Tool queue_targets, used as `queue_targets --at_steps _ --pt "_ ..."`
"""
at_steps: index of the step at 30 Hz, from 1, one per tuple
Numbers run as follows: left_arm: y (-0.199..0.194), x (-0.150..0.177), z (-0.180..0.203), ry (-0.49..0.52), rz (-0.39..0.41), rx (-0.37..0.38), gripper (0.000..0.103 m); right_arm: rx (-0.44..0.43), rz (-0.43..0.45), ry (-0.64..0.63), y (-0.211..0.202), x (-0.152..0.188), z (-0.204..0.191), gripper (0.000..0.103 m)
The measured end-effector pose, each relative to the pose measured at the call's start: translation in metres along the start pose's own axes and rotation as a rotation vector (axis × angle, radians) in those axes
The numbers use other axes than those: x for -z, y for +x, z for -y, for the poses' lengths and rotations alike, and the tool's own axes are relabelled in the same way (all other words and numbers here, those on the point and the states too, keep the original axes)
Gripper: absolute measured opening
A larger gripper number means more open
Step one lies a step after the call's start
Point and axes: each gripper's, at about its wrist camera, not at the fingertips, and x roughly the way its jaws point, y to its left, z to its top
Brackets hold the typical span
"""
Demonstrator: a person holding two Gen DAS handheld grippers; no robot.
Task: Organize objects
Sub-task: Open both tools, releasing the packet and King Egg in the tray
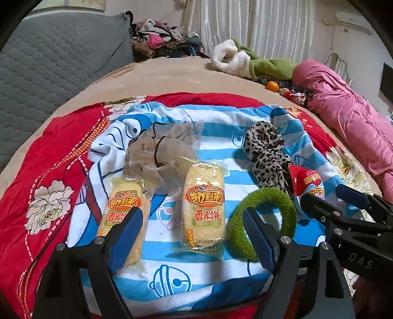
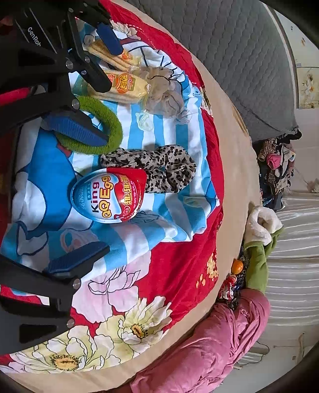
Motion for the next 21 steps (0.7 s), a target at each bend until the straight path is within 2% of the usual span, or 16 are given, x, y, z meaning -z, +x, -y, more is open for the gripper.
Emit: queue_targets --at_steps 4,5,6,7,9,10,21 --pt "-0.005 0.001 -0.003 -0.016 -0.006 0.012 0.089 0.014 0.005 0.01 -0.006 -0.001 0.002 0.085" --pt "-0.006 0.0 -0.003 -0.022 -0.005 0.01 0.092 0.014 0.006 0.015 -0.007 -0.001 0.003 0.086" --pt "-0.008 0.0 -0.005 -0.027 0.001 -0.01 0.101 0.012 0.007 0.02 -0.008 -0.002 0.004 0.087" --pt "-0.009 -0.001 -0.007 -0.032 0.007 -0.012 0.103 0.013 0.009 0.027 -0.009 -0.003 0.006 0.087" --pt "-0.011 -0.002 -0.011 -0.049 0.004 -0.004 0.103 0.009 0.01 0.034 -0.011 -0.003 0.007 0.096" --pt "-0.012 -0.002 -0.013 -0.057 0.004 0.0 0.103 0.006 0.011 0.036 -0.012 -0.004 0.007 0.098" --pt "-0.026 -0.001 -0.027 -0.052 0.007 -0.034 0.103 -0.014 0.031 0.031 -0.029 -0.004 0.0 0.102"
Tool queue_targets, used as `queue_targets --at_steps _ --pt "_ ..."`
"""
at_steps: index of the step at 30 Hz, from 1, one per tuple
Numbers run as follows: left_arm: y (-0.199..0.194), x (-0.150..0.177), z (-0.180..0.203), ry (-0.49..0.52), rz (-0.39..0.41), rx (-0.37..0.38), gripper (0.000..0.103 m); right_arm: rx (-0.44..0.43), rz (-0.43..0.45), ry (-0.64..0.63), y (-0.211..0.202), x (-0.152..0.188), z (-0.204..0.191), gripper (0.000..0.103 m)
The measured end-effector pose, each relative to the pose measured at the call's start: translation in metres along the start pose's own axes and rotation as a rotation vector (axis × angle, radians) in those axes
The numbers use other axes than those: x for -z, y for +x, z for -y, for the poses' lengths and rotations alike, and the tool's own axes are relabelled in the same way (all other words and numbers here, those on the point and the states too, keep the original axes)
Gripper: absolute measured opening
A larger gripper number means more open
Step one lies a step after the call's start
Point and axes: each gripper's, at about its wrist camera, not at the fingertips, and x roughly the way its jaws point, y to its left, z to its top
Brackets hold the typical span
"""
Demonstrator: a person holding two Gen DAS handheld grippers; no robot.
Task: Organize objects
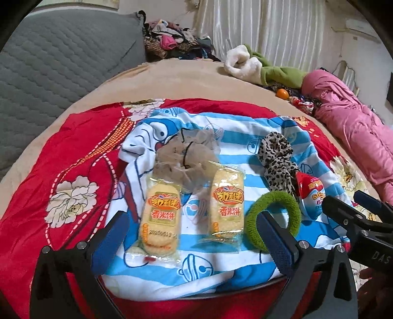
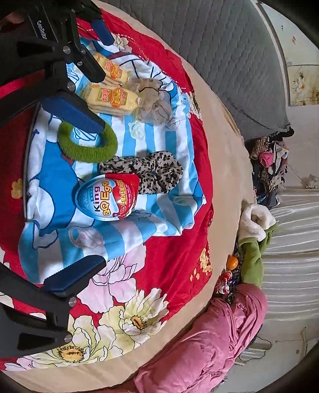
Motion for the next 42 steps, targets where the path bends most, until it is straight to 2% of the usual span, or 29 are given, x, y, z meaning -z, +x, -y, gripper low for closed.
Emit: queue_targets --at_steps 8,17,42 --pt "-0.021 -0.001 -0.01 -0.027 0.037 -0.027 0.103 -0.012 0.039 -0.017 -0.021 -0.002 -0.008 0.102" --pt "-0.046 -0.001 -0.009 -0.004 0.064 -0.037 0.103 -0.028 0.081 -0.016 -0.045 -0.002 -0.013 0.102" --pt "-0.134 0.007 -0.011 -0.004 0.158 -0.01 0.103 -0.013 0.175 -0.037 -0.133 0.005 -0.023 0.102"
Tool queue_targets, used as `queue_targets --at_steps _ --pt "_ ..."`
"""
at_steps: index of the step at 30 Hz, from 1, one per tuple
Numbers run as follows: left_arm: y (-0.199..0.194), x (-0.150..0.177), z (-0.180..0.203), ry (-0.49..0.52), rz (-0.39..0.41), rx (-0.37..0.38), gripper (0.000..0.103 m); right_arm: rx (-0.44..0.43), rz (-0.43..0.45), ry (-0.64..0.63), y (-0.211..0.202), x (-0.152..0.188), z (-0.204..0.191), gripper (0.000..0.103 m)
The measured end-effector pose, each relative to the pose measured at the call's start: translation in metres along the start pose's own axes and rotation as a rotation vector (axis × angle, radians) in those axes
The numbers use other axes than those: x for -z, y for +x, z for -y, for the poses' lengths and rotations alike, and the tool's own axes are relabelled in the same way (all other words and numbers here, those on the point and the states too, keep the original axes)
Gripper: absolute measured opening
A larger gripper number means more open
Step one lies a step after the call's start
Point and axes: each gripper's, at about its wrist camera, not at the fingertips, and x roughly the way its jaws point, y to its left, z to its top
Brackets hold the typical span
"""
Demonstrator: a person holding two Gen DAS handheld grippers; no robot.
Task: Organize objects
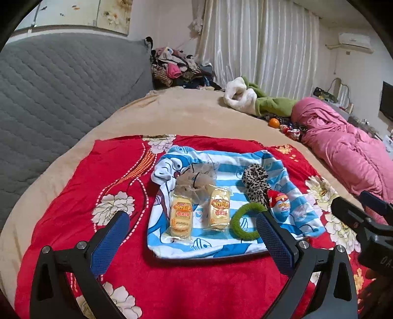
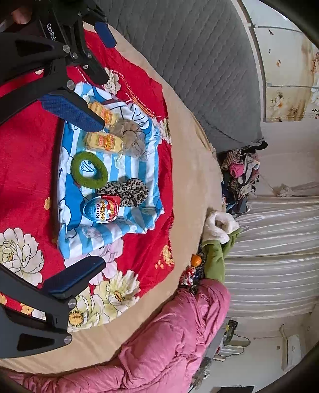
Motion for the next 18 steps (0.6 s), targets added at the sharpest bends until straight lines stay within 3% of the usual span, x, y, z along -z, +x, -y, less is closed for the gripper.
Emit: queue_targets --at_steps 18 --pt "-0.064 -0.002 -0.003 0.004 0.07 -0.009 0.103 0.01 0.079 -0.023 -0.065 -0.007 -0.008 0.102"
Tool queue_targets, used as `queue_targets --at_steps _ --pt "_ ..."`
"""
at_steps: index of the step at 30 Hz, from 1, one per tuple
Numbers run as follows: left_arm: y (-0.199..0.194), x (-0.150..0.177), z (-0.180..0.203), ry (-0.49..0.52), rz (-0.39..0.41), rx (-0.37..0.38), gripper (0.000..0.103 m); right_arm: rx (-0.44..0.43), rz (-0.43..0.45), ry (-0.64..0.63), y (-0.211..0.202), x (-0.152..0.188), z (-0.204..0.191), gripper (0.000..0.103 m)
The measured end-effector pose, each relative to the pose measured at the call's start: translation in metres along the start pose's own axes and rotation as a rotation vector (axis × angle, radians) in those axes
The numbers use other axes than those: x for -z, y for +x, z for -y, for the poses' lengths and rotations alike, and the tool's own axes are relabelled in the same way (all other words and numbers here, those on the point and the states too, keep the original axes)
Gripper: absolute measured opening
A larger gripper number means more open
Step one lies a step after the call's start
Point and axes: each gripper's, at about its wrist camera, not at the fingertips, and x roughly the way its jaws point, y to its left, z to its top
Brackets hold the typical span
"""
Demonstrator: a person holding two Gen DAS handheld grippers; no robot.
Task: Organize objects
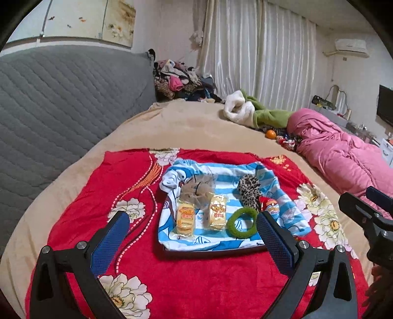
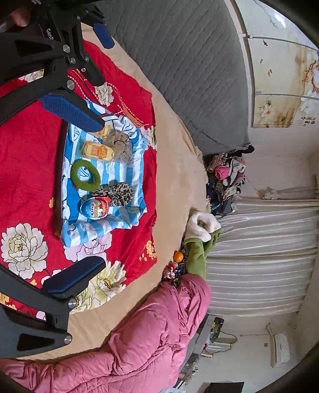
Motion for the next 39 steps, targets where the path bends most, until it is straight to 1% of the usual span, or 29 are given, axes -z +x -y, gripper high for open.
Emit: queue_targets --at_steps 12,19,23,31,39 --pt "-0.042 0.001 0.001 0.009 0.053 -0.007 0.103 -0.002 0.042 -0.006 -0.038 0.0 -0.004 0.102" --pt "-0.054 0.006 -0.002 0.002 0.058 0.004 0.103 -0.004 0.071 -0.009 -0.058 0.002 -0.005 0.102" --pt "-0.061 0.01 -0.004 -0.012 0.061 0.029 0.103 -0.006 0.081 -0.012 -0.066 0.005 -0.007 0.102" --pt "-0.068 0.021 -0.005 0.002 0.071 0.011 0.103 -0.01 0.087 -0.012 -0.076 0.017 -0.009 0.102" --pt "-0.072 0.041 -0.003 0.015 0.062 0.007 0.103 -0.008 0.093 -0.019 -0.084 0.035 -0.008 0.102"
